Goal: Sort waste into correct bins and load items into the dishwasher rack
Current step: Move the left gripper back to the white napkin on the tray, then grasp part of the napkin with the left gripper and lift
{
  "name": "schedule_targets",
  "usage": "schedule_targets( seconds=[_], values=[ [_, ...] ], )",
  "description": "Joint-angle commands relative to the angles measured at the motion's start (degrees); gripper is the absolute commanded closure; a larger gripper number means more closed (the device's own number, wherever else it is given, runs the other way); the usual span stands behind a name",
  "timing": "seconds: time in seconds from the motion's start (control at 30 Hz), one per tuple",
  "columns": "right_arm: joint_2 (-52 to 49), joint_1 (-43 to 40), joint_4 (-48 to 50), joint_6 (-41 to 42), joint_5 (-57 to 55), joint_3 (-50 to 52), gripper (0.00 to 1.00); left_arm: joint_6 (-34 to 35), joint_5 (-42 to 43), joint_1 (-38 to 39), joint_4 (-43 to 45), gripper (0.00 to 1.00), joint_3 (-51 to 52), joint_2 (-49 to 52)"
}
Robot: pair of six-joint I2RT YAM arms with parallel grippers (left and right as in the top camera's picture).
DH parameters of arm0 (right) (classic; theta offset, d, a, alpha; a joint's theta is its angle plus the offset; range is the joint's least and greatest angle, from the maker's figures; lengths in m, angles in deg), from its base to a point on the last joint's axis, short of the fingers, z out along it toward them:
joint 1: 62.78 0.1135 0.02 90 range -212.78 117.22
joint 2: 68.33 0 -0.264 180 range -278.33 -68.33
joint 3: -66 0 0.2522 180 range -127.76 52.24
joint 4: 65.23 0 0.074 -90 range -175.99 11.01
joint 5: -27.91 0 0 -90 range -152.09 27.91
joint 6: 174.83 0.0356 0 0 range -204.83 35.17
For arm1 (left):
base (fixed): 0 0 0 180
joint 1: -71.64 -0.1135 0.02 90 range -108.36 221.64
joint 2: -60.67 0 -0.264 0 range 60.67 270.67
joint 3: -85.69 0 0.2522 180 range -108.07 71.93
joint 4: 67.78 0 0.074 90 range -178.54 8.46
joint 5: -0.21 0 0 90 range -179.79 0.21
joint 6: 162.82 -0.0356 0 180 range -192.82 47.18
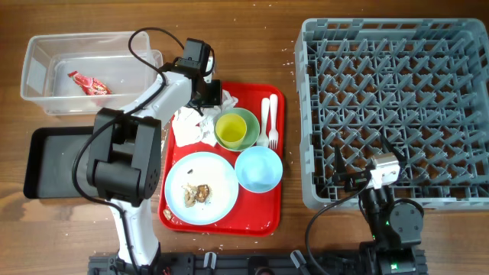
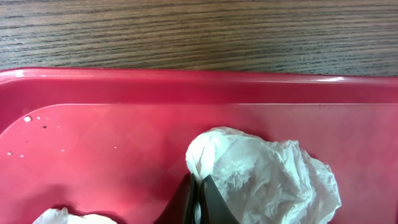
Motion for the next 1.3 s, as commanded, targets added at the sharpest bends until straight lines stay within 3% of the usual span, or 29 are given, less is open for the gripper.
schedule_targets(
  seconds=[0.0, 0.13, 0.27, 0.4, 0.73, 0.9, 1.1, 1.27],
  values=[
    [-0.17, -0.28, 0.15, -0.55, -0.7, 0.04, 0.0, 4.11, -7.1, -0.46, 0.39, 0.96, -0.04, -3.76],
    [-0.17, -0.28, 0.15, -0.55, -0.7, 0.04, 0.0, 5.01, -7.23, -1.4, 0.42, 0.96, -0.04, -9.22],
    [-0.17, -0.28, 0.15, -0.55, -0.7, 0.04, 0.0, 11.47, -7.15, -3.37, 0.39, 0.96, -0.04, -15.37],
    [-0.17, -0.28, 0.15, -0.52, -0.7, 0.04, 0.0, 12.04, -2.67, -5.33, 0.07, 0.96, -0.04, -19.54],
    [-0.17, -0.28, 0.15, -0.55, -0.7, 0.04, 0.0, 13.49, 2.49, -5.95, -0.24, 0.96, -0.04, -20.24],
    [-0.17, -0.28, 0.15, -0.52, -0.7, 0.04, 0.0, 23.82, 3.78, -8.09, 4.2, 0.96, -0.04, -24.35],
    [-0.17, -0.28, 0.15, -0.55, -0.7, 0.04, 0.0, 30.69, 3.78, -15.41, 11.08, 0.96, -0.04, -28.15],
    [-0.17, -0.28, 0.15, -0.55, -0.7, 0.04, 0.0, 30.97, 0.81, -24.39, 13.66, 0.96, -0.04, -27.76]
  ],
)
